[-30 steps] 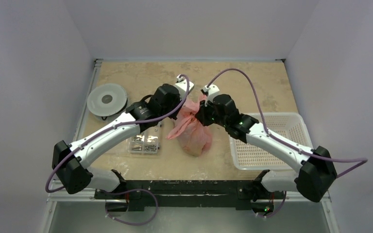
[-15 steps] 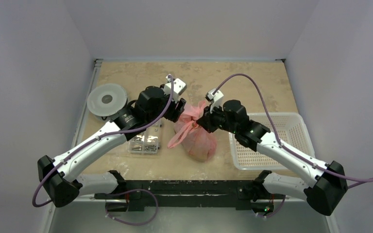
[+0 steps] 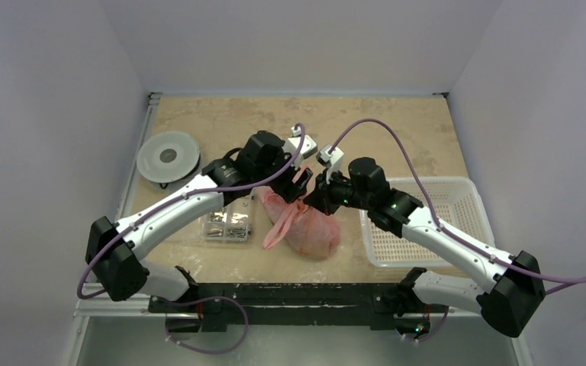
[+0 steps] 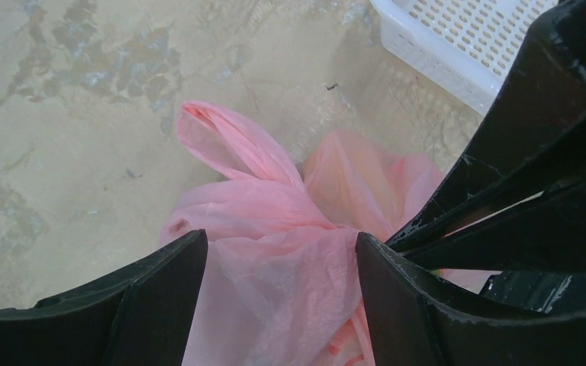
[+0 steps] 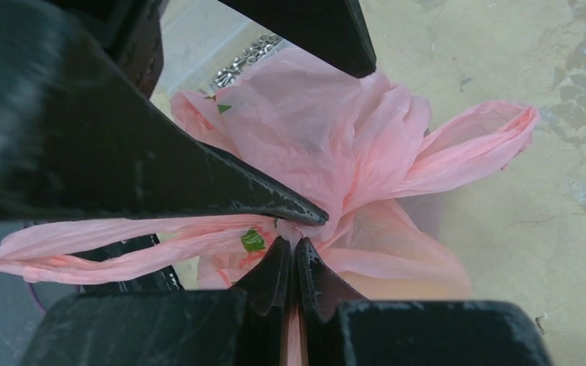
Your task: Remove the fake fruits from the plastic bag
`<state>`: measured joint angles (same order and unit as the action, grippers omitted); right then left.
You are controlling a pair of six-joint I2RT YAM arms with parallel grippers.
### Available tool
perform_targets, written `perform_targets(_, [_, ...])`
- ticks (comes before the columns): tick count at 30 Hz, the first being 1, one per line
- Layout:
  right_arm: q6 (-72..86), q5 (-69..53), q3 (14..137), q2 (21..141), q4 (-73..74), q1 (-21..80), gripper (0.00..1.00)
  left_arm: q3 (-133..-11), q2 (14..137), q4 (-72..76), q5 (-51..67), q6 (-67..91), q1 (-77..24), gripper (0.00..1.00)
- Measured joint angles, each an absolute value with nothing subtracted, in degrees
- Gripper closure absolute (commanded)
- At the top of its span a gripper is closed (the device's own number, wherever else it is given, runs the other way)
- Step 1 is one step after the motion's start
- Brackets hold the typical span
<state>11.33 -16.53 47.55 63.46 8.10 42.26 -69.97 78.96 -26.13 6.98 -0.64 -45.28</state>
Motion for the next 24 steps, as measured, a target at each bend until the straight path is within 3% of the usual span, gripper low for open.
perform_targets(4, [11.55,-16.36,47.53,63.4,9.1,42.33,1.0,-70.94,81.03,-27.66,9.28,-0.97,-45.3,0.32])
perform_targets(9, [12.36,-14.33,47.53,62.74,8.99,42.35,1.0,-71.79,81.08,-28.03,9.54,-1.23,-45.45,0.58])
perform_targets(20, [14.11,-8.56,46.96,58.54,8.99,42.37,1.0,-72.55,81.06,-28.36,8.73,-1.45,-45.84,0.92])
perform_targets(21, [14.26,-7.97,46.87,58.04,8.99,42.37,1.0,-72.55,81.03,-28.36,8.75,-1.61,-45.84,1.0])
perform_targets(24, [14.66,-5.54,46.74,56.95,8.95,42.37,1.0,-72.55,80.93,-28.34,8.43,-2.09,-45.84,1.0])
